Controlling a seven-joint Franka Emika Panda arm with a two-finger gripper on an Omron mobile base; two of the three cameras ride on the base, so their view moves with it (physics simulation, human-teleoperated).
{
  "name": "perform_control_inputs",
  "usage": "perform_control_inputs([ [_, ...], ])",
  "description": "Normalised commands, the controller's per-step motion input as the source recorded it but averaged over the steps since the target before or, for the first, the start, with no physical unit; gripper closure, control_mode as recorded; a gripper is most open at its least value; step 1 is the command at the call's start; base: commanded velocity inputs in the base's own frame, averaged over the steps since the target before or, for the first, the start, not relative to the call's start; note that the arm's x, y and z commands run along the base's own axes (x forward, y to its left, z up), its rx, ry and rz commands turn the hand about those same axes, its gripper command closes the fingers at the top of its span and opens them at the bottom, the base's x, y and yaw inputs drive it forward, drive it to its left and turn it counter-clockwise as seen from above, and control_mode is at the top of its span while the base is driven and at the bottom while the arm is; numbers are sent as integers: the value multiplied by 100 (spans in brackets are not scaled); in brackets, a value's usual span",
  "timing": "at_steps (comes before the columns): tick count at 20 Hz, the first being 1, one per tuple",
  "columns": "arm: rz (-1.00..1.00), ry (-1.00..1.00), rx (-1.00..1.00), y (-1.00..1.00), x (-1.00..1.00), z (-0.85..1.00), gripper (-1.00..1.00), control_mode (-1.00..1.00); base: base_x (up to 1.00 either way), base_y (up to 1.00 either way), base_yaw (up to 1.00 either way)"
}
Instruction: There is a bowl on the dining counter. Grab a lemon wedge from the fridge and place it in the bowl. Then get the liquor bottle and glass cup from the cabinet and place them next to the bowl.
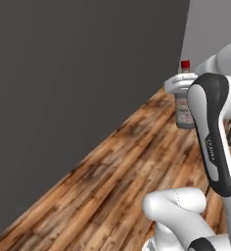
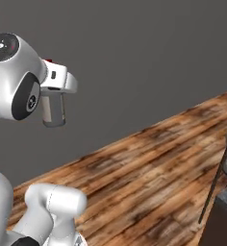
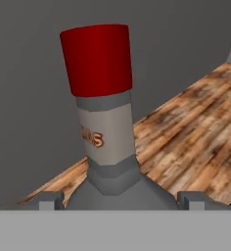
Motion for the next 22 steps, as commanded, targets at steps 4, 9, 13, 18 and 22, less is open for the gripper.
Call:
perform_control_inputs([
  [4,0,0,0,0,0,0,100,100,100,8,-46],
  [9,0,0,0,0,0,0,100,100,100,14,-47],
  [13,0,0,0,0,0,0,100,100,100,28,-48],
  [18,0,0,0,0,0,0,100,100,95,42,-47],
  [22,0,0,0,0,0,0,100,100,81,68,-44],
])
